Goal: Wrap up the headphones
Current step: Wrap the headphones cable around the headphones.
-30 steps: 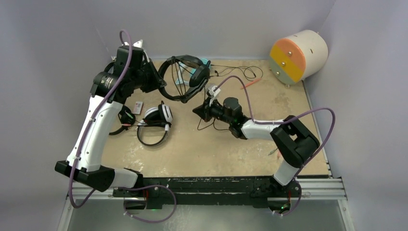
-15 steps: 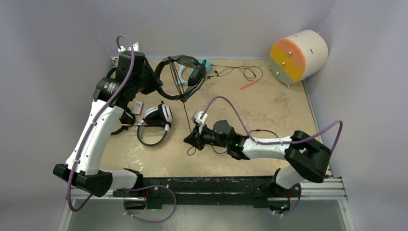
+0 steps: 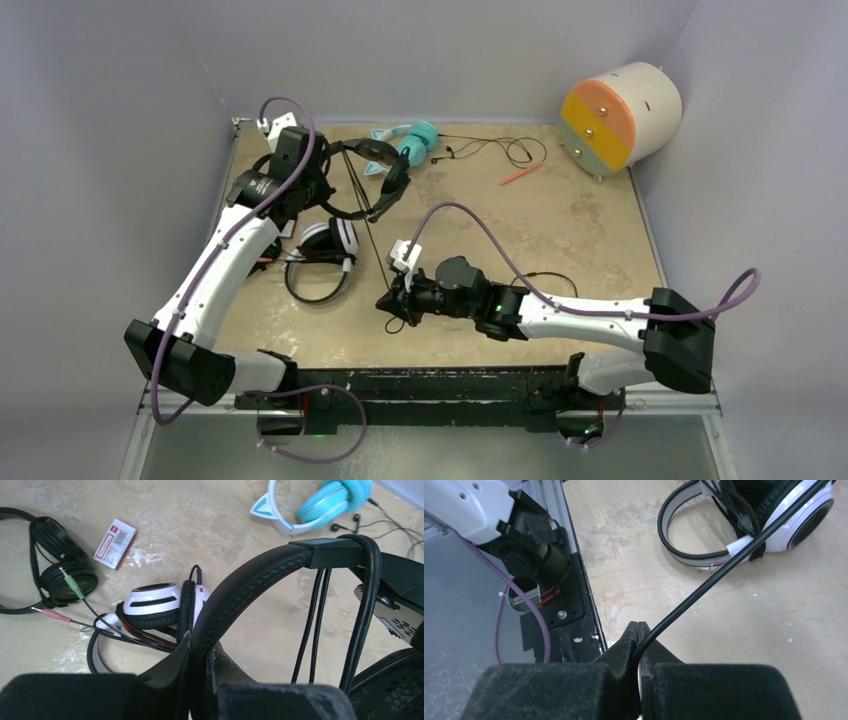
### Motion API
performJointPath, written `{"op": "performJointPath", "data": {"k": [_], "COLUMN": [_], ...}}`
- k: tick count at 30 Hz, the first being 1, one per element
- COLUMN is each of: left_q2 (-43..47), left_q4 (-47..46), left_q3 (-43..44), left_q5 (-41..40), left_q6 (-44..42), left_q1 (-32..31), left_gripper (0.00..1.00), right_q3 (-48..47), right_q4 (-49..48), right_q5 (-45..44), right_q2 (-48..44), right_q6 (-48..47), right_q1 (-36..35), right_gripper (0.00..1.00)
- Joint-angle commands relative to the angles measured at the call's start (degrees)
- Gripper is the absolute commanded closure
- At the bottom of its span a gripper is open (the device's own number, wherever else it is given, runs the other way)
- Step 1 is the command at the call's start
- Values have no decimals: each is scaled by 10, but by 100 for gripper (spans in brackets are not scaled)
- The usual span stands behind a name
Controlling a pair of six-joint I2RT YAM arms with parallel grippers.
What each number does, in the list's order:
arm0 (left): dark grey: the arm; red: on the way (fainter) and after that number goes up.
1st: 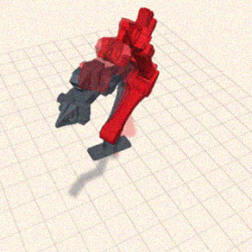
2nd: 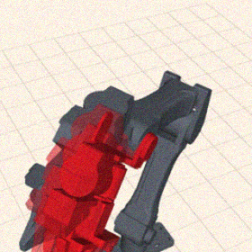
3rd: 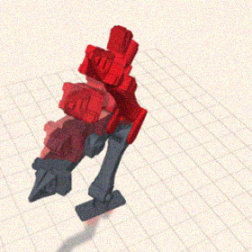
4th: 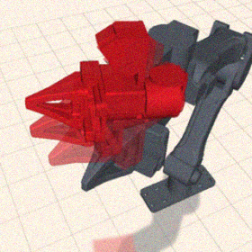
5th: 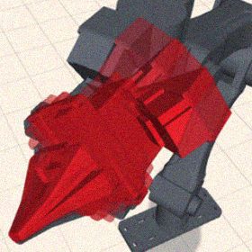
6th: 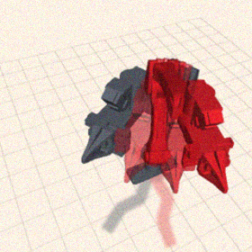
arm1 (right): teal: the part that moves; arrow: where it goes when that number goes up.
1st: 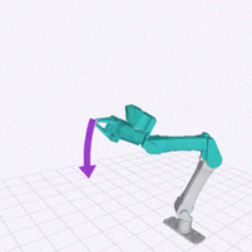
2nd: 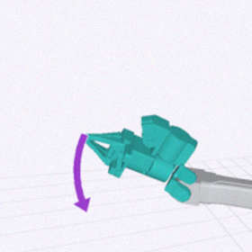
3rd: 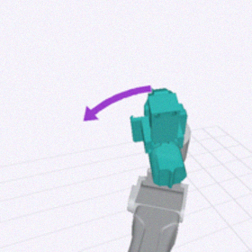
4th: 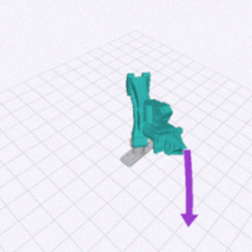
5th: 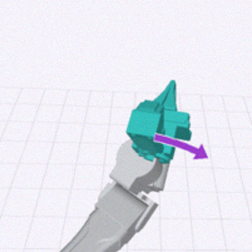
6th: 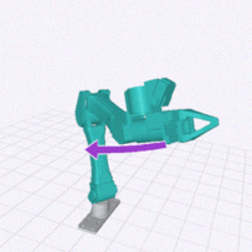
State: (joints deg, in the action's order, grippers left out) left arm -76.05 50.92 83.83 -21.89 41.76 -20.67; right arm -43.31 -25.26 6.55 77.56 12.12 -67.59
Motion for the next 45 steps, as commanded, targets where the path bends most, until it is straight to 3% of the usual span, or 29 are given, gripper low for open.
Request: {"op": "performJointPath", "data": {"k": [1,11,19,30,39,45], "left_q2": [12,7,24,36,41,48], "left_q4": [-100,-115,-140,-189,-194,-217], "left_q3": [-24,-82,-139,-189,-198,-212], "left_q5": [-77,-95,-154,-145,-191,-138], "left_q6": [-10,-36,-89,-200,-233,-292], "left_q1": [1,-39,-99,-173,-182,-193], "left_gripper": [100,100,100,100,100,100], "right_q3": [-51,-161,-244,-273,-275,-288], "right_q4": [90,204,293,335,402,439], "right_q5": [8,-5,-76,-32,-40,-43], "right_q2": [-31,-18,-15,-12,-32,-34], "right_q6": [-21,-39,-68,-27,-39,-63], "right_q1": [-10,-10,2,107,155,172], "right_gripper": [100,100,100,100,100,100]}}
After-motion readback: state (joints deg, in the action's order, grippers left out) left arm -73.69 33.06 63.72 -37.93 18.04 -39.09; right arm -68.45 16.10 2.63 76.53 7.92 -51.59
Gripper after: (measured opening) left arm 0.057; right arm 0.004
